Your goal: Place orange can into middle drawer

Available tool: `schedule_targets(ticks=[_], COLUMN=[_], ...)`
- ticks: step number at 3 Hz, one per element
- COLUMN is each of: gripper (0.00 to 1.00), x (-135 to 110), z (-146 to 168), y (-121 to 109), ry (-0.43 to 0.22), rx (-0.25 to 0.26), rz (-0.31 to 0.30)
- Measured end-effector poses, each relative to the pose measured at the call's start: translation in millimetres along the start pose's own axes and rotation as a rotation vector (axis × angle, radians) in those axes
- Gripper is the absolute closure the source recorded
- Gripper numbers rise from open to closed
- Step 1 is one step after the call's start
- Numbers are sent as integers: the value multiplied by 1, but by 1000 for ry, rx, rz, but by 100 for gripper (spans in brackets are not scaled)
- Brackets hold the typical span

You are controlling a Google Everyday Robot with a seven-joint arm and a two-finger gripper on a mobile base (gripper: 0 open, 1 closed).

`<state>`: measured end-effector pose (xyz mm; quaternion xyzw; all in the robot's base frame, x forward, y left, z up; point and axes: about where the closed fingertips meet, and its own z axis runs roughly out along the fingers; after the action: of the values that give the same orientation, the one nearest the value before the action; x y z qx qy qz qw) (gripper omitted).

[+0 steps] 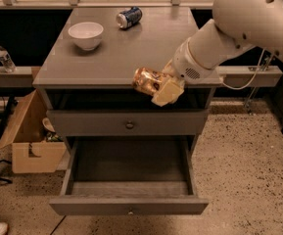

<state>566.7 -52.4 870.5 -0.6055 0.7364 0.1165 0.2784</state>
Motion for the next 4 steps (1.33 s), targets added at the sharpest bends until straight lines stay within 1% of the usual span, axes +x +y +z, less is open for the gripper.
schedule_targets(ticks=[2,3,4], gripper=[100,100,100], x=[-1,22,50], z=[2,50,105], y=[0,38,80], ry=[5,16,10], rx=[-1,-84,-166], rz=[-7,30,88])
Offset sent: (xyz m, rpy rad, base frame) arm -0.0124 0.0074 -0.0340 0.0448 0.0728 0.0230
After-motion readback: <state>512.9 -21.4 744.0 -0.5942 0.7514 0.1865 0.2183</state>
